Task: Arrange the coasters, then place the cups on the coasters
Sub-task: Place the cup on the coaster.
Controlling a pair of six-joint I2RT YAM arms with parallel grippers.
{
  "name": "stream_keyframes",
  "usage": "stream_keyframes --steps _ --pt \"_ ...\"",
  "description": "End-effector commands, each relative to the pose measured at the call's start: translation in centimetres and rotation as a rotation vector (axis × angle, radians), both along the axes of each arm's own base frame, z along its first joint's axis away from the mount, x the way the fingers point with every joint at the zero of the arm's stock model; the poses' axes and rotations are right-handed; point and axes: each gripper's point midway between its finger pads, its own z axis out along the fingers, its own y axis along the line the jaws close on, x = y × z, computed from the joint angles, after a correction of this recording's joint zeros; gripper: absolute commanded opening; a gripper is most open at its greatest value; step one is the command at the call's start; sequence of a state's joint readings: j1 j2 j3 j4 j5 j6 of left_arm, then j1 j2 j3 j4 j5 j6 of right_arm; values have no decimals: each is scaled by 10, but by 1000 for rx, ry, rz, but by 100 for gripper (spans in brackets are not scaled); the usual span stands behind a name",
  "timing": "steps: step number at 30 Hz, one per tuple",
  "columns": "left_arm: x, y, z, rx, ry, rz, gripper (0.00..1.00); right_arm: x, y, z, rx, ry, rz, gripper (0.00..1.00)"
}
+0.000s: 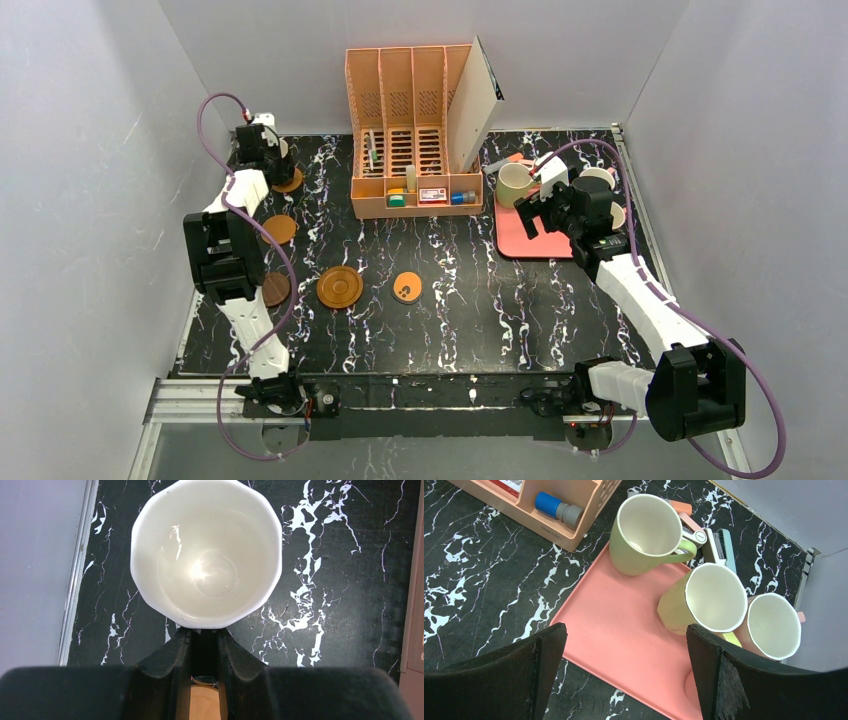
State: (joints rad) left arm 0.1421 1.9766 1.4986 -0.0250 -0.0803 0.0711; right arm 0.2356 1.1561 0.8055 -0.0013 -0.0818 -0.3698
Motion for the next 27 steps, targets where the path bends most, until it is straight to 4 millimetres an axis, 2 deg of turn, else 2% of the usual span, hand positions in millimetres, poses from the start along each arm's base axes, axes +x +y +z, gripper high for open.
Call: stream_keyframes --steps 1,17,27 --pt "17 6 23 33 -94 14 0 2 -1 10 5 -35 2 98" --pt "16 2 10 -1 -69 14 0 2 0 8 4 -28 7 98" --pt "16 -2 17 -27 -100 7 0 2 1 10 6 -31 11 98"
